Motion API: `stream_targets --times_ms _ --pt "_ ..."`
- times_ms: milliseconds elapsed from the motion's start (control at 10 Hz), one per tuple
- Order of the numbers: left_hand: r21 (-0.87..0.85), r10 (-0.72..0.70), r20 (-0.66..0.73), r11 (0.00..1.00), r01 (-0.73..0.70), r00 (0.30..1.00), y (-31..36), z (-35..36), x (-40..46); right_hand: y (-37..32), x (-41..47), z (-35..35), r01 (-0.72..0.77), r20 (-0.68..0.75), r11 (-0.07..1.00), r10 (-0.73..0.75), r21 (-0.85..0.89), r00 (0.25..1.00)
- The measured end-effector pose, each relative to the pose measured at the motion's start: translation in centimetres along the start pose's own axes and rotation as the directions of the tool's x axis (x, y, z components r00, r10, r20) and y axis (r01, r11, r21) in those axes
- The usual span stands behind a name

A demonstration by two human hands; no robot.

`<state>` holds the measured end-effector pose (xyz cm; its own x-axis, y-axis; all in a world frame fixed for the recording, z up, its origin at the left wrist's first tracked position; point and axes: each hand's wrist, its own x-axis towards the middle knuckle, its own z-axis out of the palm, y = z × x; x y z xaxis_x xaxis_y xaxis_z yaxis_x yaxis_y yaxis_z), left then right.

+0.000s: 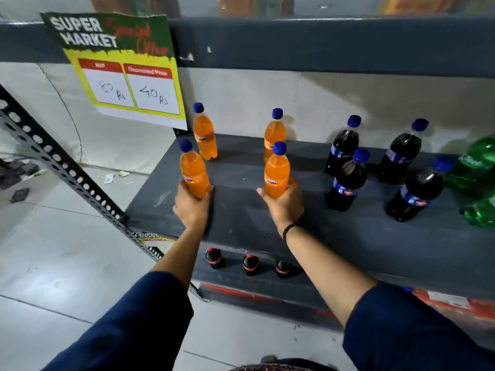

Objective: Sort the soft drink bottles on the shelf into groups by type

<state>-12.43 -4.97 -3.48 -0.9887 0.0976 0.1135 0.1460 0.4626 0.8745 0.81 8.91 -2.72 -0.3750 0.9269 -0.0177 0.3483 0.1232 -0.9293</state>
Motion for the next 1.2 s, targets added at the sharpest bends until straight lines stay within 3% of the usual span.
stream_targets --times_ms 300,600,700,900,1000,1100,1200 --pt "0.024 0.033 -0.081 0.999 -0.031 0.996 -0.3 0.6 0.5 1.0 0.0 0.9 0.074 0.015 0.989 -0.073 -0.124 0.997" --pt "0.067 0.057 -0.061 0.996 -0.053 0.996 -0.6 0.7 0.7 0.8 -1.0 1.0 0.111 -0.003 0.982 -0.113 -0.151 0.994" --pt "0.067 0.051 -0.06 0.997 -0.047 0.997 -0.7 0.7 0.7 1.0 -1.6 0.7 0.168 0.029 0.975 -0.166 -0.145 0.986" --pt "0.041 0.083 -0.018 0.996 -0.082 0.996 -0.7 0.3 0.5 1.9 -3.3 -1.9 0.142 0.101 0.99 -0.14 -0.021 0.985" --pt "-0.035 0.014 0.002 0.999 -0.014 1.0 -0.6 -0.5 -1.1 3.3 -4.5 -4.1 0.214 0.111 0.976 -0.21 -0.028 0.971" --pt "-0.052 0.087 -0.063 0.995 -0.09 0.994 0.1 -0.3 -5.1 3.9 -5.1 -6.1 0.31 0.076 0.949 -0.306 -0.054 0.949" --pt "-0.027 0.455 0.05 0.891 -0.454 0.889 2.2 0.7 -11.9 3.6 -5.7 -9.3 0.474 0.026 0.865 -0.476 -0.165 0.879"
